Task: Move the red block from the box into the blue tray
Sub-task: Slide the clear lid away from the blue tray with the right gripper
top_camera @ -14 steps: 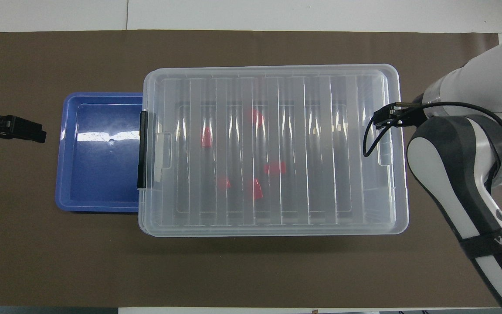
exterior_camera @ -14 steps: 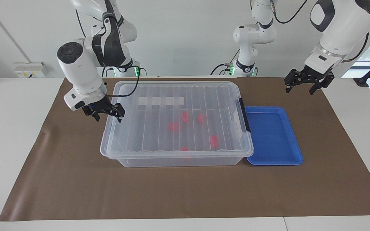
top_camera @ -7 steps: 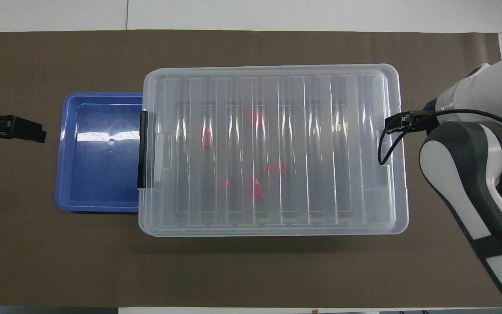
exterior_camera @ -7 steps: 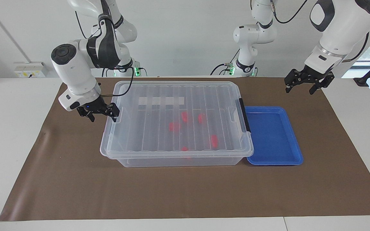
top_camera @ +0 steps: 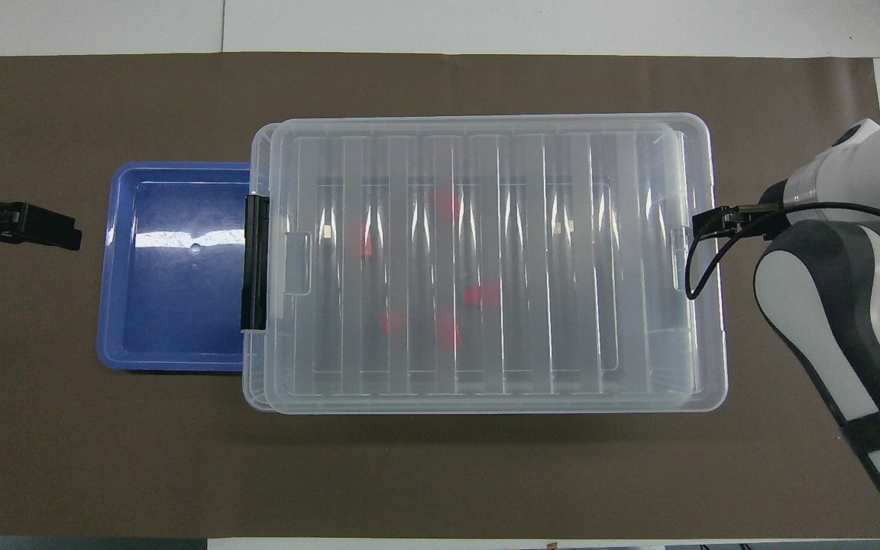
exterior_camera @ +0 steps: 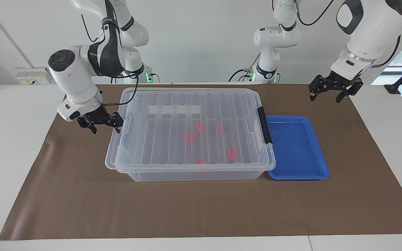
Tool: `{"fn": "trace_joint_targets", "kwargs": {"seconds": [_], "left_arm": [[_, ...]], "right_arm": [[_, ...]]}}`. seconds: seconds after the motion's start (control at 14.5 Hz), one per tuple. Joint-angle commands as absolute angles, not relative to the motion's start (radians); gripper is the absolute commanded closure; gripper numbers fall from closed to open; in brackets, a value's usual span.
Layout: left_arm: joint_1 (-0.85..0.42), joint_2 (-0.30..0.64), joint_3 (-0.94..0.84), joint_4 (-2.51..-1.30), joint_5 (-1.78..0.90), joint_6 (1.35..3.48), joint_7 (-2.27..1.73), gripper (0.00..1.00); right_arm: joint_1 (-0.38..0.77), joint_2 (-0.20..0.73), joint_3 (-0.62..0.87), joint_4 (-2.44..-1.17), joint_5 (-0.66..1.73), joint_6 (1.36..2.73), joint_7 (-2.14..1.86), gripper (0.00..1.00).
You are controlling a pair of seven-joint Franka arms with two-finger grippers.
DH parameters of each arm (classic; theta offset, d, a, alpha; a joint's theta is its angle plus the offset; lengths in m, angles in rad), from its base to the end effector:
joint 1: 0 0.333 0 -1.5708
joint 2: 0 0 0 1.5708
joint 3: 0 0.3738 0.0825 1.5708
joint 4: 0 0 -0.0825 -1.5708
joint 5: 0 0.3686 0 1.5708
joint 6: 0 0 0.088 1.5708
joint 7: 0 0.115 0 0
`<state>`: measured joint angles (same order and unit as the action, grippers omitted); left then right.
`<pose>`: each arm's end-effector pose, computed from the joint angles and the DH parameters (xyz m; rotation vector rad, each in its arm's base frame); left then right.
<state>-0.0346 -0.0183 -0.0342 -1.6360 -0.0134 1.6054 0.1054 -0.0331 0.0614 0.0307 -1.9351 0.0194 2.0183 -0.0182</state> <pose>0.5329 -0.0384 0.6573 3.1168 -0.2713 -0.0189 0.5655 -0.0005 0.5109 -3.1221 -0.0117 -0.0344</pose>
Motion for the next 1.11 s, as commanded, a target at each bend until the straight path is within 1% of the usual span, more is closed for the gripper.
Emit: {"fn": "trace_joint_targets", "kwargs": {"seconds": [0.0,1.04], "left_arm": [[-0.04,-0.044,-0.031,-1.657,-0.029,1.605,0.106,0.0],[-0.043,-0.049,-0.037,-1.672,-0.028,1.615,0.1,0.0]], "right_arm": [[-0.078,0.037,0.038,-1.968,0.034,2.043,-0.09,0.0],[-0.232,0.052,0.038,-1.934,0.021,2.04,-0.32,0.0]]}}
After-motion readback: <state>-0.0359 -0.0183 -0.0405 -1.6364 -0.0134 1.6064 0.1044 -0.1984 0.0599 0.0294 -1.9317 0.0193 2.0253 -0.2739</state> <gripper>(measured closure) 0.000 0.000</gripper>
